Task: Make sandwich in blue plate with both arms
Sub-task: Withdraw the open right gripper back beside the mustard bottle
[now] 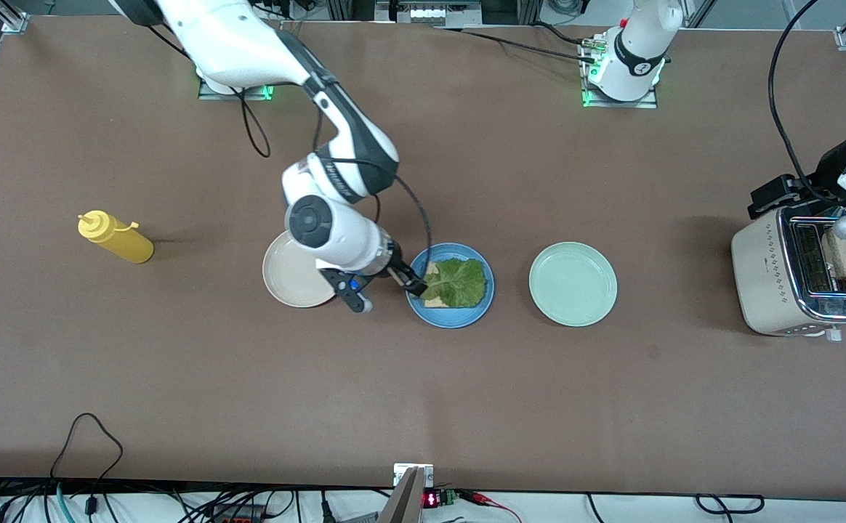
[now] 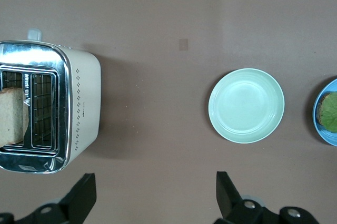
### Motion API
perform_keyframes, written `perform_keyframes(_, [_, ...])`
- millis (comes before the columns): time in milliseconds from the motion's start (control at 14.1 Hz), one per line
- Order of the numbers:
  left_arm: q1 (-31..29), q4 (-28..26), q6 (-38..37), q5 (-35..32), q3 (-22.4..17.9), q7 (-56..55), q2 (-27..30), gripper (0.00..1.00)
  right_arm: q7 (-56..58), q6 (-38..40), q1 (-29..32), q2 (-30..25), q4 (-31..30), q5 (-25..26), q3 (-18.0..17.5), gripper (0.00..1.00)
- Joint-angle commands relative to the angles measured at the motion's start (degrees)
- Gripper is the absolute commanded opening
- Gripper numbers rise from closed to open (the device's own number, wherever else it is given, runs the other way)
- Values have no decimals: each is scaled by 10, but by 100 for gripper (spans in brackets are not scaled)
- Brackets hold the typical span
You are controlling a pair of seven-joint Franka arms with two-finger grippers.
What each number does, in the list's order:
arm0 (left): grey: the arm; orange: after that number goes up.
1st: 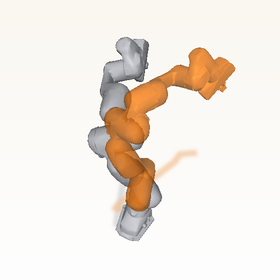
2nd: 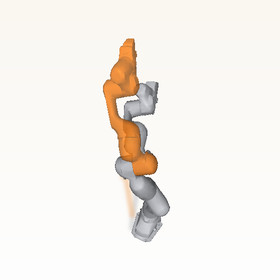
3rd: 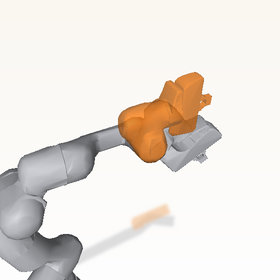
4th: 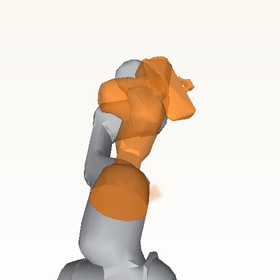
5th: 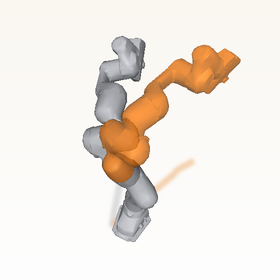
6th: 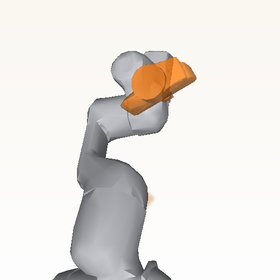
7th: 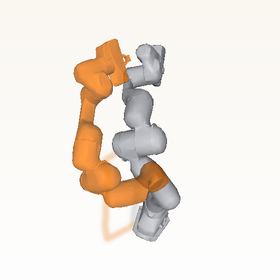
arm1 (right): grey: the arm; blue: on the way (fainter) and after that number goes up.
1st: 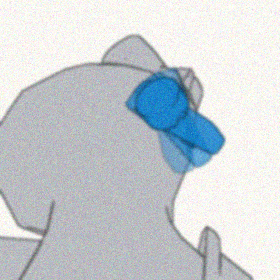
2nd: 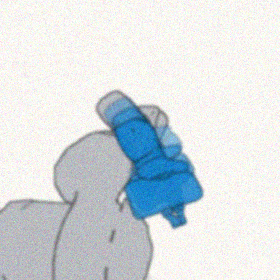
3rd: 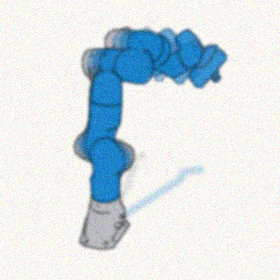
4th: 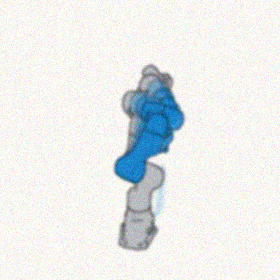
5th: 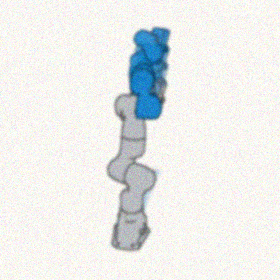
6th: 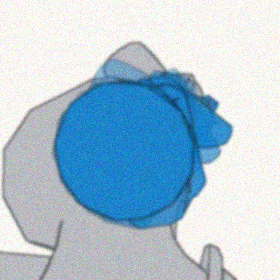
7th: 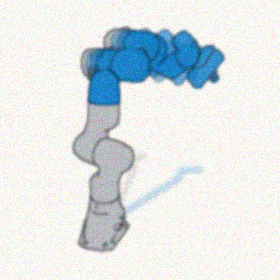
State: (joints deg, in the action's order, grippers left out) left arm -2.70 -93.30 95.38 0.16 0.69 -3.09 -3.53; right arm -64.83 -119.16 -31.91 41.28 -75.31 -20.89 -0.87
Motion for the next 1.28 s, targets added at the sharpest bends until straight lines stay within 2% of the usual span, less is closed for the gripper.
perform_keyframes(0, [0,-8,-1,-8,3,9,14,100,100,37,38,-81,-74,2,-6,100])
perform_keyframes(142, [0,-7,-5,-8,4,10,14,100,167,52,62,-140,-129,2,-5,100])
perform_keyframes(355, [1,-6,-12,-8,5,11,15,100,324,116,113,-262,-222,16,-5,100])
perform_keyframes(497, [2,-5,-11,-7,5,11,15,100,413,169,146,-319,-252,31,2,100])
perform_keyframes(638, [3,-5,-12,-8,5,11,15,100,505,232,190,-353,-258,72,2,100])
perform_keyframes(780, [3,-5,-13,-7,5,11,15,100,606,269,242,-382,-261,85,2,100])
perform_keyframes(993, [3,-5,-13,-7,5,11,15,100,762,275,307,-422,-302,113,2,100])
perform_keyframes(1206, [3,-5,-11,-7,5,11,15,100,929,272,373,-436,-323,136,3,100])
